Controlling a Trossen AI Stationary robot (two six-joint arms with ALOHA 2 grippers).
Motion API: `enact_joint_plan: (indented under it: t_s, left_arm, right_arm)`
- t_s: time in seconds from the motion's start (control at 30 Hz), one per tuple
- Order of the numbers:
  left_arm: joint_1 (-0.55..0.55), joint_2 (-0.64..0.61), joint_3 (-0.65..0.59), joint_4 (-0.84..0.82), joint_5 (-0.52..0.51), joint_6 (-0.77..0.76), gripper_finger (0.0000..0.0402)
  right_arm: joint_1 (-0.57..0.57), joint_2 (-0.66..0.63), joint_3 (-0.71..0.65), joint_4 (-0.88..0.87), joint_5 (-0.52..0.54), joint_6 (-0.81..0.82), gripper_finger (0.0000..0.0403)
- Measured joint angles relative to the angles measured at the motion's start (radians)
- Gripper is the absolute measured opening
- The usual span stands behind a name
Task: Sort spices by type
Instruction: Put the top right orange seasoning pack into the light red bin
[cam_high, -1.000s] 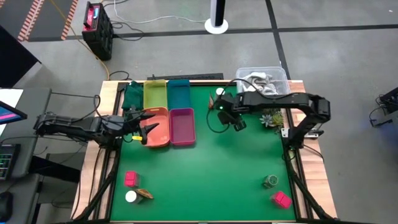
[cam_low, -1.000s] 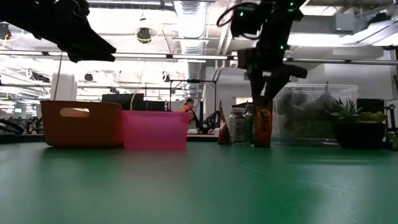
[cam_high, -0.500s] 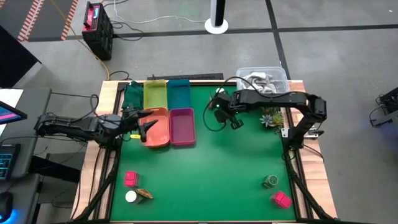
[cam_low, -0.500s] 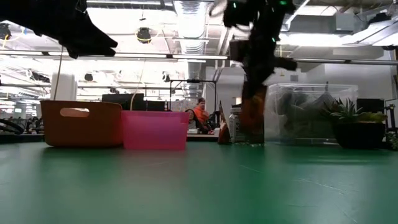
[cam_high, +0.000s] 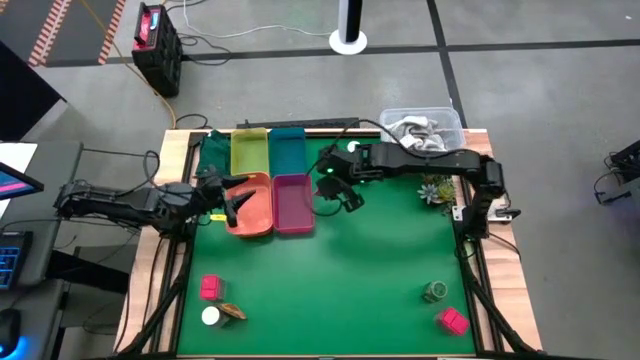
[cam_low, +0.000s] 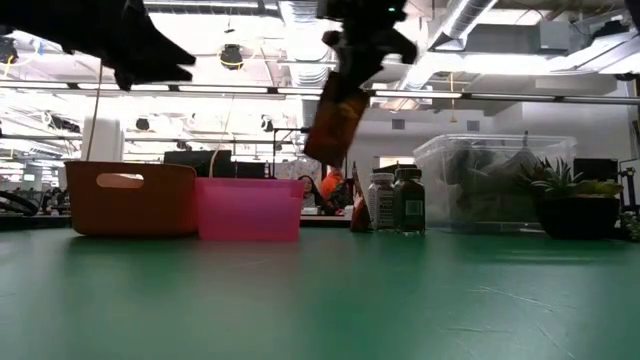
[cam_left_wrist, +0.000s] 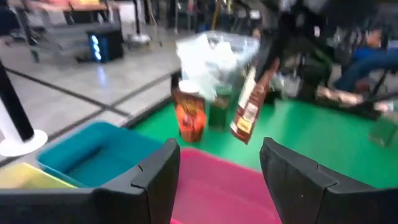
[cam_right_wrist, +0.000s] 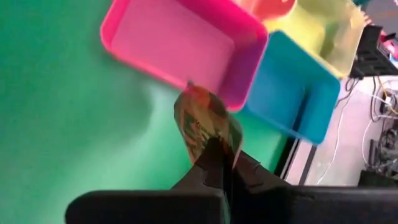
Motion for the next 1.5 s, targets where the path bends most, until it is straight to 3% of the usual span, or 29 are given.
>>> enact_joint_plan:
  t_s: [0.37, 0.5, 0.8, 1.07, 1.5]
  left_arm:
    - [0.0, 0.188, 0.0, 0.226, 0.001, 0.081, 0.0212]
    - [0.01, 0.238, 0.014, 0.287, -0.004, 0.143, 0.0212]
    - [0.087, 0.336, 0.16, 0.221, -0.009, 0.314, 0.0212]
    - [0.129, 0.266, 0.177, 0.04, -0.025, 0.323, 0.0212]
    - [0.13, 0.015, 0.028, 0.07, -0.026, 0.286, 0.0212]
  right_arm:
    - [-0.013, 0.195, 0.277, -0.001, -0.032, 0.044, 0.0018]
    - [-0.018, 0.196, 0.294, 0.04, -0.088, 0.072, 0.0018]
    - [-0.028, 0.196, 0.293, 0.036, -0.144, 0.148, 0.0018]
    - [-0.02, 0.249, 0.289, 0.056, -0.157, 0.123, 0.0018]
    - [-0.041, 0.346, 0.291, 0.091, -0.168, -0.077, 0.0026]
